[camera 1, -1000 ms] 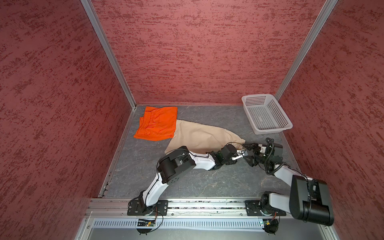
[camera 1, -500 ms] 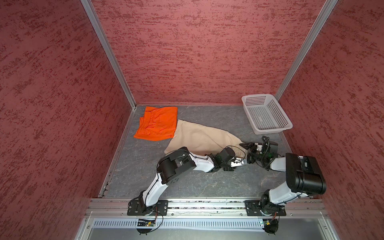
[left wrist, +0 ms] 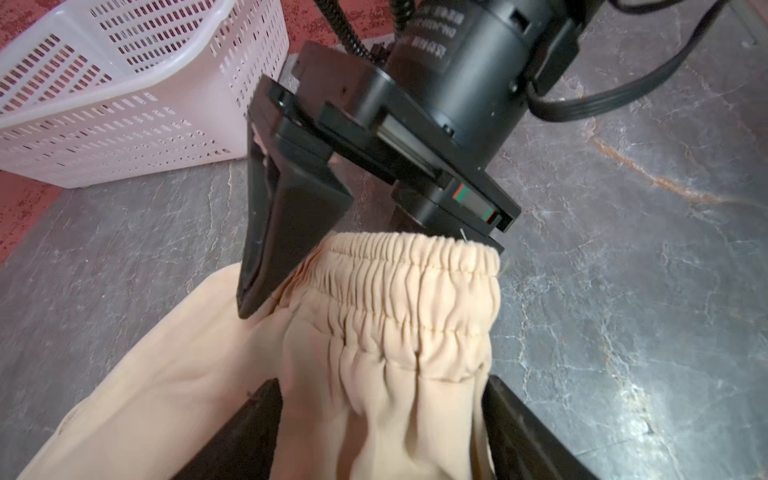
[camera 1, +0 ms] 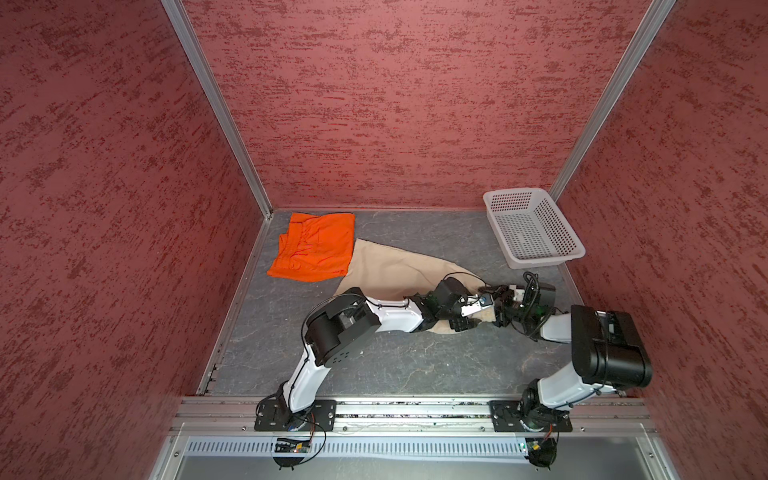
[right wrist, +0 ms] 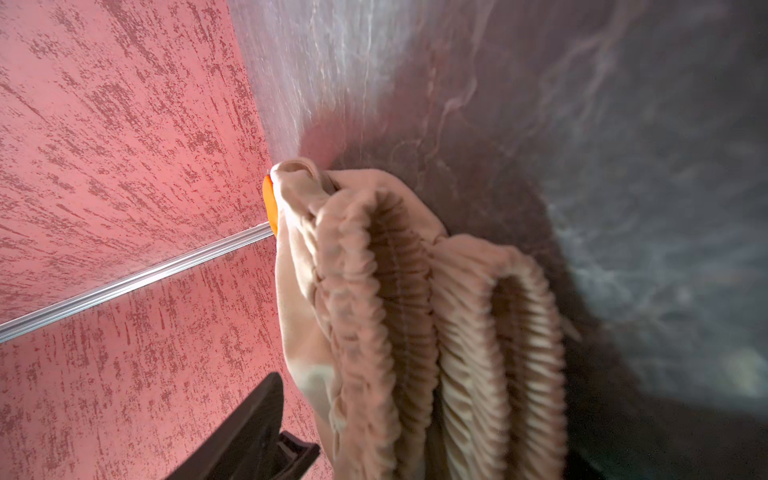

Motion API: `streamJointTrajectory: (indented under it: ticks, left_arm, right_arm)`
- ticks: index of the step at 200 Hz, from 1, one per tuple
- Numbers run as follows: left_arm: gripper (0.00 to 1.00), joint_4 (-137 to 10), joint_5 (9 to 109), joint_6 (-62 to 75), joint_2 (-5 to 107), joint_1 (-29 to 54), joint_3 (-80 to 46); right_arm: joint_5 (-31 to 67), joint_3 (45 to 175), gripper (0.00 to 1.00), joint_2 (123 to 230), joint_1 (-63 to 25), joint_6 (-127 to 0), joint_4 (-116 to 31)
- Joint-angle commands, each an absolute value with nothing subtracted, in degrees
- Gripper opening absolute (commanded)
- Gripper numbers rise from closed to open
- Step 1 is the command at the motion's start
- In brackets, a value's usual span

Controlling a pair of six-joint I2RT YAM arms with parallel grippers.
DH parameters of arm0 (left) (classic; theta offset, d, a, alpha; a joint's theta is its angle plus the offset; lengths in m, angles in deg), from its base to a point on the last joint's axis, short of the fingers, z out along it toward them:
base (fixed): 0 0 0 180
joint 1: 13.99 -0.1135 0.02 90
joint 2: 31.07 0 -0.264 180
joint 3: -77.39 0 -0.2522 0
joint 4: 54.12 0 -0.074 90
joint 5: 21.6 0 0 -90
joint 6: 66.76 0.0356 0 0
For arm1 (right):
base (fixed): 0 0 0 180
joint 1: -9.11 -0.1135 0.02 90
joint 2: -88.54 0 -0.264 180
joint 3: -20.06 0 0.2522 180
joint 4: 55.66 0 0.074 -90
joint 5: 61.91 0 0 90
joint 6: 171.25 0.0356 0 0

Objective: Fold and stack the shorts

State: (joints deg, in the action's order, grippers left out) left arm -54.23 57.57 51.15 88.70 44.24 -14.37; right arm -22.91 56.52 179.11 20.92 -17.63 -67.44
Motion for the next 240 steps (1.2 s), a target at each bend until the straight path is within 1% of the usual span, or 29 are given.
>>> streamJointTrajectory:
  ticks: [1,39,59,79,135,164,195,220,240]
  left_arm:
    - [0.77,-55.34,51.67,49.62,90.57,43.58,-11.39]
    - [0.76,-59.14,45.31,50.97,93.77,43.70,-6.90]
    - [0.66,-61.56,43.01,53.12,93.75,44.42,-6.14]
    - [0.63,-62.60,42.19,53.81,92.47,45.23,-6.86]
    - [0.63,-63.24,42.41,53.45,91.22,47.19,-10.33]
    - [0.63,-59.72,44.22,50.79,92.65,46.93,-11.25]
    - [0.63,-59.51,44.10,50.77,94.28,46.84,-10.54]
    - [0.64,-59.92,43.70,50.73,94.32,46.90,-10.25]
    - [0.67,-59.07,43.70,48.84,92.17,46.61,-11.08]
  right_arm:
    - [-23.10,57.63,0.76,179.43,20.71,-18.12,-67.74]
    - [-23.81,58.67,0.76,179.56,20.80,-18.38,-67.40]
    - [-23.79,59.74,0.76,179.41,21.02,-19.14,-65.93]
    - [-23.96,61.36,0.76,179.50,21.17,-20.44,-63.87]
    - [-25.89,64.15,0.72,181.01,21.15,-21.89,-62.95]
    - [-26.74,62.83,0.72,180.18,21.37,-25.43,-61.24]
    - [-26.31,61.48,0.72,178.80,21.79,-31.27,-58.10]
    - [-25.54,61.29,0.69,179.71,21.85,-33.89,-56.60]
    - [-25.06,61.16,0.65,180.45,21.85,-34.26,-56.77]
